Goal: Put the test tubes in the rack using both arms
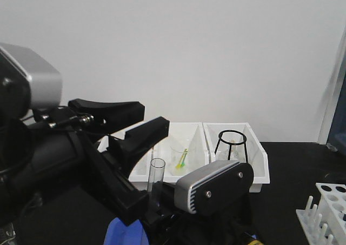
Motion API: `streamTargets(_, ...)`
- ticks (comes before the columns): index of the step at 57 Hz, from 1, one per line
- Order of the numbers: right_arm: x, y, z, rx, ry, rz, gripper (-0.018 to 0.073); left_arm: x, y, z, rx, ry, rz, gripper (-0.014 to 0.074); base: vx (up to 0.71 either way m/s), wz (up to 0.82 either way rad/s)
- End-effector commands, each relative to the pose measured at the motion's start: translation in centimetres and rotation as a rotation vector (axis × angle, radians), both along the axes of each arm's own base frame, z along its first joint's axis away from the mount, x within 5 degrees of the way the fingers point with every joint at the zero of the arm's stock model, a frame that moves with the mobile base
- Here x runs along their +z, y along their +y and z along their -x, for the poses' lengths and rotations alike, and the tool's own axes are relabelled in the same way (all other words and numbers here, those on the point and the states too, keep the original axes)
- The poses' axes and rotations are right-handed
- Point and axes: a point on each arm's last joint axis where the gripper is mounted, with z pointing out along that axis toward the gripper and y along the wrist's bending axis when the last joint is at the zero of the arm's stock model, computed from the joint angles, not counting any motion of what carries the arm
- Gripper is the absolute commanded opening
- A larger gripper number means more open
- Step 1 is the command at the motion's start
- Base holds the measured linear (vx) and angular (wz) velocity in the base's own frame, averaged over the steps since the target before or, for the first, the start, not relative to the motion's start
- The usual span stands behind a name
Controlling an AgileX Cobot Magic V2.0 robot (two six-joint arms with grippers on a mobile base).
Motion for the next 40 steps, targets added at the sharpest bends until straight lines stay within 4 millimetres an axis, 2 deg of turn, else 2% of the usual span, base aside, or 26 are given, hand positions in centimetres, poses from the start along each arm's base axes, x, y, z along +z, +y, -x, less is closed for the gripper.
streamTargets(1,2.4,-0.7,-0.3,-0.049,-0.127,-0.05,-0.001,3.2,1.3,1.0,0.018,-0.137,0.107,0.0366,0.0,0.0)
streamTargets(7,2.3,-1.7,-1.4,-0.105,-0.136,-0.02,-0.0007,3.6,2.1,1.1,0.037,-0.142,0.121,0.0366,0.0,0.0)
streamTargets(18,2.2,-5.5,-4.5,-0.296,-0.154,0.049,-0.0007,3.0,2.8,0.6,0.066,-0.086,0.058,0.0366,0.0,0.0)
streamTargets(28,2.0,-11.0,-7.4,-0.511,-0.152,0.086,-0.0007,2.2,2.9,0.4,0.065,-0.033,-0.004,0.0366,0.0,0.0)
streamTargets(40,0.9,-18.2,-9.2,-0.764,-0.091,0.12,-0.0007,1.9,2.8,0.4,0.059,-0.011,-0.036,0.0366,0.0,0.0)
